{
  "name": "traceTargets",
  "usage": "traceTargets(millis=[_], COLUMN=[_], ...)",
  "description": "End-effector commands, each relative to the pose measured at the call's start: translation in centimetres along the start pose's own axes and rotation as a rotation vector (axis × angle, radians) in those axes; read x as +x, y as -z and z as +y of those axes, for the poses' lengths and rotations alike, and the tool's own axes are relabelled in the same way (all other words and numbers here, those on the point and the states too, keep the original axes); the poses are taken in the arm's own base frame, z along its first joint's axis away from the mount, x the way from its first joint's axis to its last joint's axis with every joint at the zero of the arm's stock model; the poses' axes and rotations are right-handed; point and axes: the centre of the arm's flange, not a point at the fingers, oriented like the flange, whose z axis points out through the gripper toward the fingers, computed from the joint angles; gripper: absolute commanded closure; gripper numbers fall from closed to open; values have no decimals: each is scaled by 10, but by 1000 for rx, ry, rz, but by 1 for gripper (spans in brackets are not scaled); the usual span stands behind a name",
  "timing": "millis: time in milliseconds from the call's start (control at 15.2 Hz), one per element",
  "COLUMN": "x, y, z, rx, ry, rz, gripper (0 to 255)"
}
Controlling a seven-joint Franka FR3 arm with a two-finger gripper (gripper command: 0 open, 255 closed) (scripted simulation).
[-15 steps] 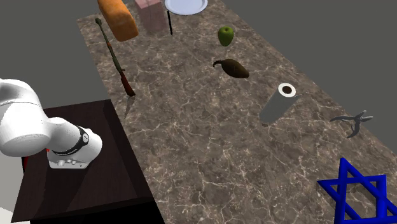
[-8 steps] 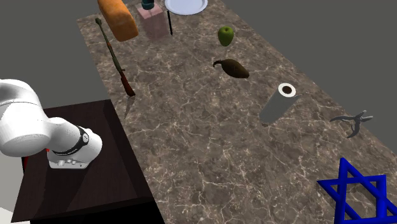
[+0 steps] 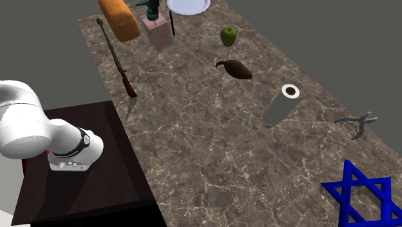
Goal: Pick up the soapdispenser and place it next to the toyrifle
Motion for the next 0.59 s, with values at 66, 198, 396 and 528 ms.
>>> traceTargets(millis=[66, 198, 396, 528], x=[1, 2, 4, 5], y=[-15, -26, -42, -52], z=[2, 2, 4, 4], rx=[0, 0, 0, 0], ry=[0, 0, 0, 0], rz=[1, 1, 1, 1], gripper=[255, 255, 255, 255])
